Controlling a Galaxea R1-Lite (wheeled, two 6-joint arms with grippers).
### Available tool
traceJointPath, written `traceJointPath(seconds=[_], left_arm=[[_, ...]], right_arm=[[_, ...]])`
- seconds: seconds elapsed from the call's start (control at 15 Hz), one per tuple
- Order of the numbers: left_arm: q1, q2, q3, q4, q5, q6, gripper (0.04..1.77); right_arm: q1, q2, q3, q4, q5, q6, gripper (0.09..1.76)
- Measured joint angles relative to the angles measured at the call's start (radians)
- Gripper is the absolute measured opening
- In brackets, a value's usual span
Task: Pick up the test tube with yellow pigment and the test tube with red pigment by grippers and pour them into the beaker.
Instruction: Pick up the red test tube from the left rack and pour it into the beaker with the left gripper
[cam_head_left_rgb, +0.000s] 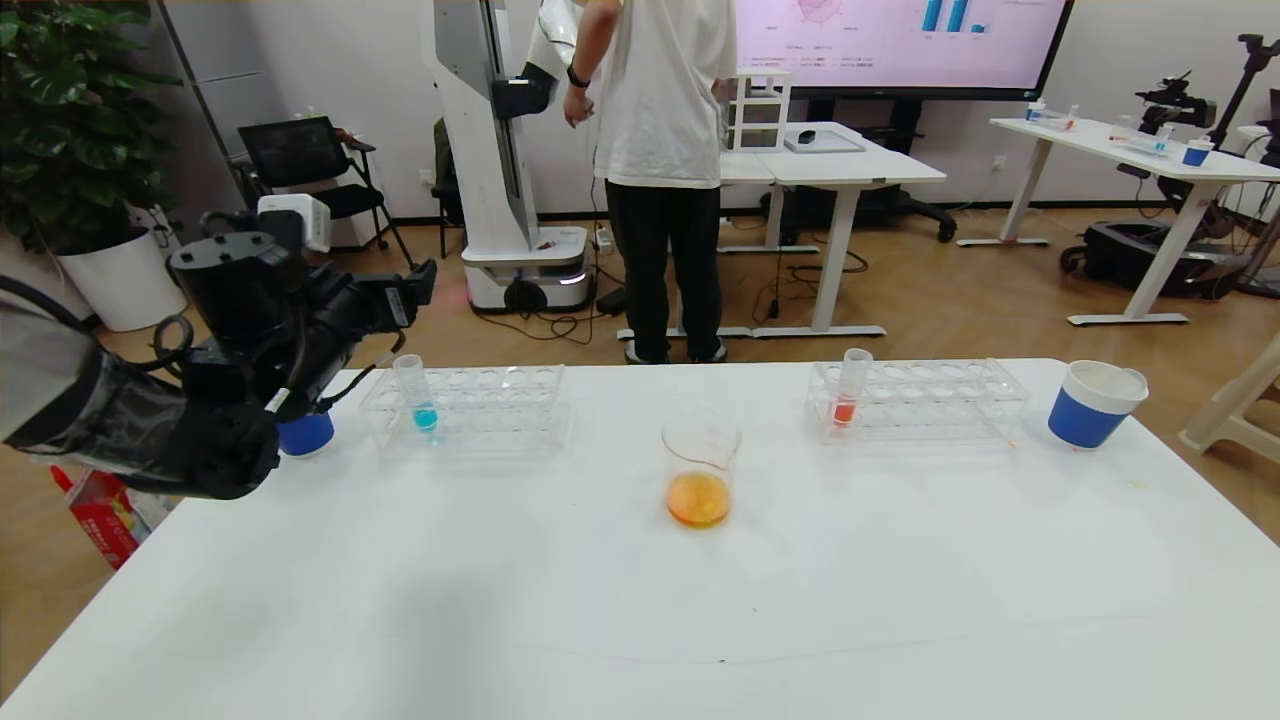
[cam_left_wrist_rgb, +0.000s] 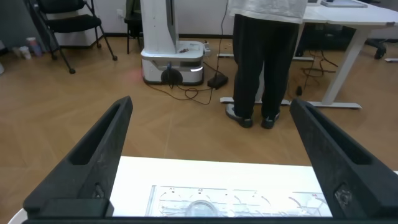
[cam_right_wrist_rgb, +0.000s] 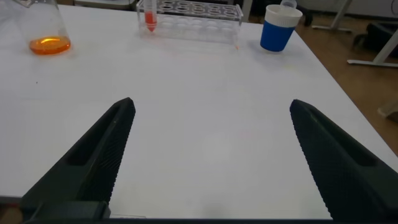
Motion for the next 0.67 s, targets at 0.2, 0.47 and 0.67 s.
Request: traceJointPath(seconds=[0.2,0.47,0.67], left_arm=[[-0.04,-0.084,0.045,0.005,0.0,0.022,1.75],[-0.064,-0.291,0.164,0.035,-0.007,0.073,1.75],[-0.072,-0.508,0.257,0.164,-0.009,0.081,1.75]], right_arm=[[0.0,0.0,0.0,0.0,0.0,0.0,1.74],[0.0,0.0,0.0,0.0,0.0,0.0,1.74],[0.0,0.0,0.0,0.0,0.0,0.0,1.74]])
